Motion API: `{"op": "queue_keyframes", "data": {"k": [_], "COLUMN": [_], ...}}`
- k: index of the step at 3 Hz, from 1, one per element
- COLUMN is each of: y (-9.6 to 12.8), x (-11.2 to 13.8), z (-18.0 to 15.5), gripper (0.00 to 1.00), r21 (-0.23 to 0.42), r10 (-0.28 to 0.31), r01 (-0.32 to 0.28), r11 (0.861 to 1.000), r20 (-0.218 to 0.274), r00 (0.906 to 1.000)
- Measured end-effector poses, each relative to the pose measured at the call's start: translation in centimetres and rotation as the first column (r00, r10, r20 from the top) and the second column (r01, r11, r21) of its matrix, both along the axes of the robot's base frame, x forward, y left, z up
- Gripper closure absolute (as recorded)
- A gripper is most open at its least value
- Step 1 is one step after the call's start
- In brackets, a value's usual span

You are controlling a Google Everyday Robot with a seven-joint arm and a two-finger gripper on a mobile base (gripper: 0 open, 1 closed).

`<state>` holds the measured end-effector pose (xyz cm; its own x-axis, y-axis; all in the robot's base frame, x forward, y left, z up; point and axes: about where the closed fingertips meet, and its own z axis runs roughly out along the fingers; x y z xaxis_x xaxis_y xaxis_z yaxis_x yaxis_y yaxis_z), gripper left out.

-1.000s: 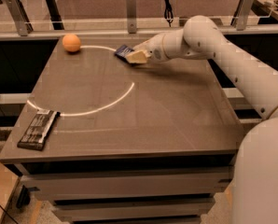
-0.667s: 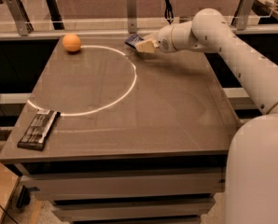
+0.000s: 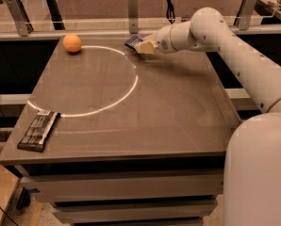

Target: Move rxbar blueberry near rxbar chocolate

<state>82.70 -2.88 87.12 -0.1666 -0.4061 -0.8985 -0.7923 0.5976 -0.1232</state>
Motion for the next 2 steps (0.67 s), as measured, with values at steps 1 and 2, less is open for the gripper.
{"op": "queue_keyframes", "data": {"k": [1,2], "y": [0.7,2.3], "x": [-1.2,-4.7], "z": [1.1,2.6], "gripper": [1.0,1.0], "r21": [-0.007,-0.019], "r10": [0.044,0.164], "r01": [-0.044,-0.164], "r11": [0.999,0.986], "r20": [0.001,0.003], "r00": [0.999,0.9864]}}
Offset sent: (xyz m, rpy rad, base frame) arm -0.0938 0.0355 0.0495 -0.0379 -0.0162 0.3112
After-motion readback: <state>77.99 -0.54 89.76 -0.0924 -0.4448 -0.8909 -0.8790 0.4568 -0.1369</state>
